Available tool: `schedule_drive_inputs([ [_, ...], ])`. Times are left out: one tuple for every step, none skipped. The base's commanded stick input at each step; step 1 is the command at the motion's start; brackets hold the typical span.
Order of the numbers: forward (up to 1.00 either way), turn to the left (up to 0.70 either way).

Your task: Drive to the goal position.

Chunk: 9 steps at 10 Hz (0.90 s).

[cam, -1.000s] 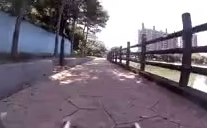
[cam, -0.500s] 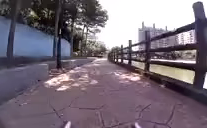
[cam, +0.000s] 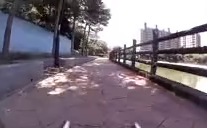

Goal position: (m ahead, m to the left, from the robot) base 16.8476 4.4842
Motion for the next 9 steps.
schedule_drive_inputs([
  [0.7, 0.0],
  [0.7, 0.0],
  [0.7, 0.0],
  [0.7, 0.0],
  [0.7, 0.0],
  [0.7, 0.0],
  [0.7, 0.0],
  [0.7, 0.0],
  [0.7, 0.0],
])
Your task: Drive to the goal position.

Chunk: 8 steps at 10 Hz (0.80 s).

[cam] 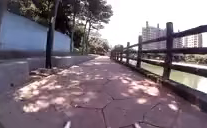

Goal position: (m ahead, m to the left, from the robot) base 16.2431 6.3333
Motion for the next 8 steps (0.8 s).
schedule_drive_inputs([
  [0.7, 0.0],
  [0.7, 0.0],
  [0.7, 0.0],
  [0.7, 0.0],
  [0.7, 0.0],
  [0.7, 0.0],
  [0.7, 0.0],
  [0.7, 0.0],
])
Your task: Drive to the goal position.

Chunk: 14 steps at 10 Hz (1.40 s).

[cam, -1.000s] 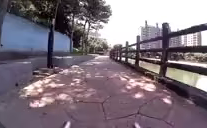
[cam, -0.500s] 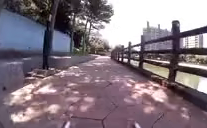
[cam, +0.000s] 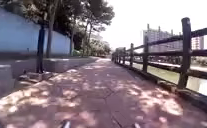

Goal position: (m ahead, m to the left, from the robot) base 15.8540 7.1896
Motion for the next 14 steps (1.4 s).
schedule_drive_inputs([
  [0.7, 0.0],
  [0.7, 0.0],
  [0.7, 0.0],
  [0.7, 0.0],
  [0.7, 0.0],
  [0.7, 0.0],
  [0.7, 0.0],
  [0.7, 0.0],
  [0.7, 0.0],
  [0.7, 0.0],
  [0.7, 0.0],
  [0.7, 0.0],
  [0.7, 0.0],
  [0.7, 0.0],
])
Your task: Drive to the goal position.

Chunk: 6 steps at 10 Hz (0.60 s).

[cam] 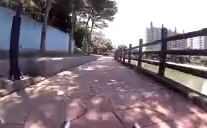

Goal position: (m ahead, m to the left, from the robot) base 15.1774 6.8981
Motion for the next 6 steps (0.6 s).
schedule_drive_inputs([
  [0.7, 0.0],
  [0.7, 0.0],
  [0.7, 0.0],
  [0.7, 0.0],
  [0.7, 0.0],
  [0.7, 0.0],
])
